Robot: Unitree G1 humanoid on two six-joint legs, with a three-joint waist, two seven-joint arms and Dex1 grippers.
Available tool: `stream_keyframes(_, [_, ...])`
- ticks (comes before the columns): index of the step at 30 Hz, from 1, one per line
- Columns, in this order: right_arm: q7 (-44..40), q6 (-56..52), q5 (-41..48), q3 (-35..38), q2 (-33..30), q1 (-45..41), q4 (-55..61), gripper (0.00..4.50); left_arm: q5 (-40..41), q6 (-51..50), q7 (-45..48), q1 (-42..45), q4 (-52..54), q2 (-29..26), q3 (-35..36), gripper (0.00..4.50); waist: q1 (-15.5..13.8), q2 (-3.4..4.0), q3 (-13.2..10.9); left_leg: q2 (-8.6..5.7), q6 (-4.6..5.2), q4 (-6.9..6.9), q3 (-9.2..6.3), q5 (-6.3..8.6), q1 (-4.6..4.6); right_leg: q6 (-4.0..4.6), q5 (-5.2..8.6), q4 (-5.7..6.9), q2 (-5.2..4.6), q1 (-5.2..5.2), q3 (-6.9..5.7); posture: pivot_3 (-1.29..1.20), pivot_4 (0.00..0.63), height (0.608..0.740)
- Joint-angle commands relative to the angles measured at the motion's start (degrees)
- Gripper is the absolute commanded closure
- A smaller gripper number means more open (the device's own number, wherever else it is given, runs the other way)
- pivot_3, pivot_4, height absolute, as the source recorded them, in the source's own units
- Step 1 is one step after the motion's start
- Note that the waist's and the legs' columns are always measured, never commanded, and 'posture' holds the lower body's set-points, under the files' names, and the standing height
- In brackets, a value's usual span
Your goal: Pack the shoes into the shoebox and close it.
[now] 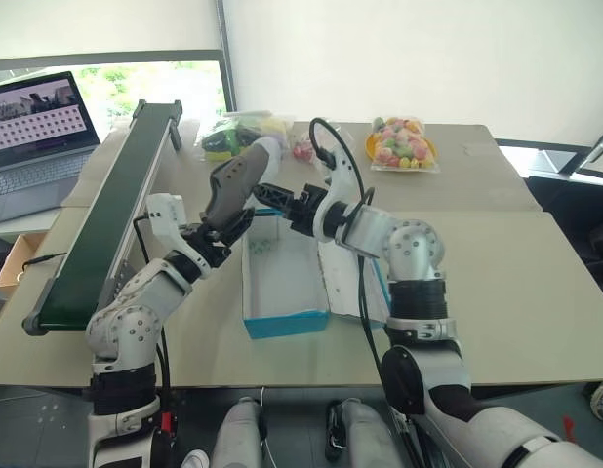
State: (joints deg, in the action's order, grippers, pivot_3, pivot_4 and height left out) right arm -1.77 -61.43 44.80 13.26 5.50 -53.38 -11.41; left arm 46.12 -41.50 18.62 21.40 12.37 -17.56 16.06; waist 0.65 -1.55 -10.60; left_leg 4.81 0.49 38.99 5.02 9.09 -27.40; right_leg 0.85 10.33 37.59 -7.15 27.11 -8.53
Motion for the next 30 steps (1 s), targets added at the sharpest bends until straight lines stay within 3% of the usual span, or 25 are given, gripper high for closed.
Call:
stream_keyframes(1, [0.6, 3.3, 2.1, -0.1, 7.6, -3.2, -1.0, 0.00, 0.3, 1.4, 1.4, 0.9, 1.8, -0.1, -0.5, 1.74, 0.0, 0.00, 0.0, 0.00, 0.00, 0.00, 0.00, 0.00, 0.01, 0.00, 0.00, 0.00, 0.00, 0.00, 0.00, 0.00, 0.150, 0.681])
stream_keyframes(5, [1.1, 5.4, 3.7, 0.1, 7.5, -3.9, -2.3, 0.00, -0.1, 1.5, 1.4, 0.9, 1.4, 0.0, -0.1, 1.74, 0.0, 0.00, 0.0, 0.00, 0.01, 0.00, 0.00, 0.00, 0.00, 0.00, 0.00, -0.01, 0.00, 0.00, 0.00, 0.00, 0.150, 0.681])
stream_keyframes(6, [1.2, 5.7, 4.0, 0.0, 7.4, -3.9, -2.3, 0.51, -0.1, 1.5, 1.5, 1.0, 1.4, -0.1, -0.1, 1.75, 0.0, 0.00, 0.0, 0.00, 0.01, 0.00, 0.00, -0.01, 0.00, 0.00, 0.00, -0.01, 0.00, 0.00, 0.00, 0.00, 0.150, 0.681])
stream_keyframes(7, [1.3, 5.8, 4.5, 0.0, 7.4, -4.0, -2.2, 0.63, -0.2, 1.5, 1.5, 0.9, 1.4, -0.1, 0.0, 1.75, 0.0, 0.00, 0.0, 0.00, 0.01, 0.00, 0.00, -0.01, 0.00, 0.00, 0.00, -0.01, 0.00, 0.00, 0.00, 0.00, 0.150, 0.681])
stream_keyframes(16, [3.0, 6.9, 10.3, -0.4, 8.2, -5.7, -1.7, 3.80, -0.4, 1.9, 1.3, 1.0, 0.8, 0.4, -0.2, 1.75, 0.0, 0.01, 0.0, 0.01, 0.00, 0.00, -0.01, 0.00, 0.00, 0.00, 0.00, -0.02, 0.00, 0.00, 0.00, 0.00, 0.150, 0.681])
stream_keyframes(18, [3.4, 7.2, 11.4, -0.7, 8.6, -6.1, -1.8, 4.16, -0.5, 2.0, 1.3, 1.0, 0.8, 0.6, -0.4, 1.75, 0.0, 0.01, 0.0, 0.01, -0.03, 0.00, -0.02, 0.02, 0.00, 0.00, 0.00, -0.02, 0.00, 0.00, 0.00, 0.00, 0.150, 0.681])
stream_keyframes(27, [4.6, 7.0, 13.4, -3.0, 9.4, -5.7, -0.8, 4.38, -5.3, 4.3, 1.7, 0.7, -0.1, -0.8, -3.5, 1.75, 0.0, 0.01, 0.0, 0.00, -0.01, -0.01, 0.00, 0.01, -0.02, 0.00, 0.00, -0.04, 0.00, 0.00, 0.00, 0.00, 0.150, 0.681])
stream_keyframes(30, [5.2, 7.8, 13.8, -2.9, 9.4, -5.6, -0.4, 4.38, -4.7, 5.2, 3.4, 0.1, 0.0, -0.6, -3.3, 0.67, 0.0, 0.01, 0.0, 0.00, -0.02, -0.01, -0.01, 0.02, -0.02, 0.00, 0.00, -0.04, 0.00, 0.00, 0.00, 0.00, 0.150, 0.681])
